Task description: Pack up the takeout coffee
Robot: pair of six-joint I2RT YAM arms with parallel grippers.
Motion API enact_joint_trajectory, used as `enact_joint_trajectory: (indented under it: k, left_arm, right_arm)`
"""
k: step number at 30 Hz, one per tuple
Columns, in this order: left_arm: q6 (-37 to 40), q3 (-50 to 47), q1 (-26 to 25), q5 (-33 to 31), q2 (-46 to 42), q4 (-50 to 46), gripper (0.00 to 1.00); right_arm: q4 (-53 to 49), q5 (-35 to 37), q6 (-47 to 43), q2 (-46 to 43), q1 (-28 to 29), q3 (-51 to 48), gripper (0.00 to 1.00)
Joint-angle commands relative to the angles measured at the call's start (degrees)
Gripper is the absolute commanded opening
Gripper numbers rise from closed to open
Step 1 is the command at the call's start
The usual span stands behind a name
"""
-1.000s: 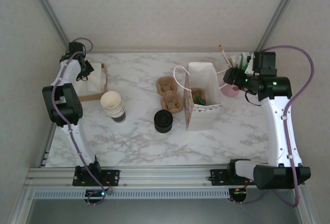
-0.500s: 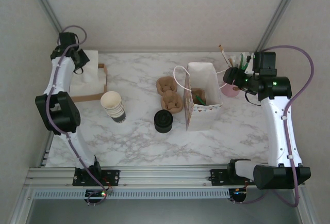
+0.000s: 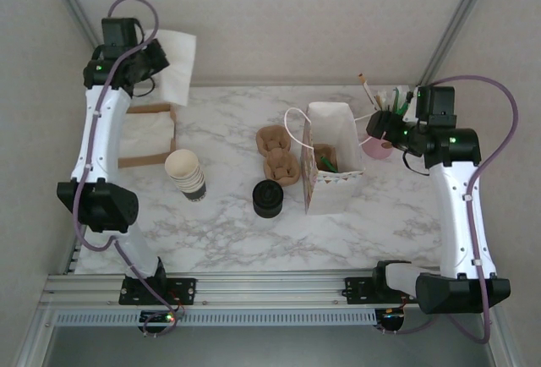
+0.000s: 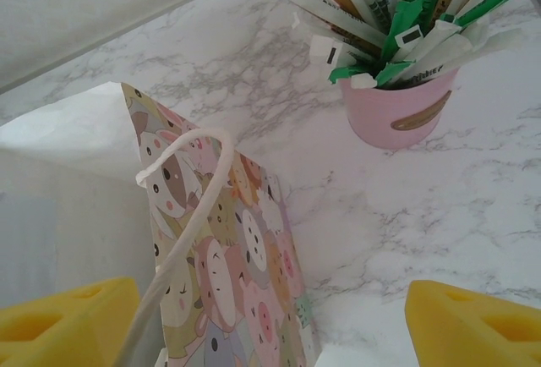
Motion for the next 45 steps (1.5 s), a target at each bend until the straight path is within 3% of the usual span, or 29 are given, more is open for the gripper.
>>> enact_joint_trajectory:
  k: [1, 14, 28, 34, 45]
  left_arm:
    - [-1.57, 4.44, -4.18, 4.16, -1.49, -2.78, 0.00]
    - [-7.77, 7.01, -24.23, 15.73, -3.27, 4.57, 0.00]
    - [-14.42, 6.52, -42.75, 16.33, 0.67, 13.36, 0.00]
    - [-16.57, 5.69, -45.82, 15.22, 4.01, 15.05, 0.00]
    - [-22.93, -7.31, -46.68, 9.47, 5.17, 22.96, 0.00]
  right_arm:
    - [-1.22, 1.20, 0.93, -1.51, -0.37, 1.38, 0.82]
    - [-3.15, 2.93, 1.20, -3.90, -1.88, 1.73, 0.83]
    - [-3.53, -0.79, 3.23, -7.57, -4.93, 4.32, 0.77]
    - [-4.82, -0.45, 3.03, -8.71, -5.54, 5.16, 0.77]
    - [-6.68, -2.93, 2.27, -8.27, -5.74, 9.64, 0.77]
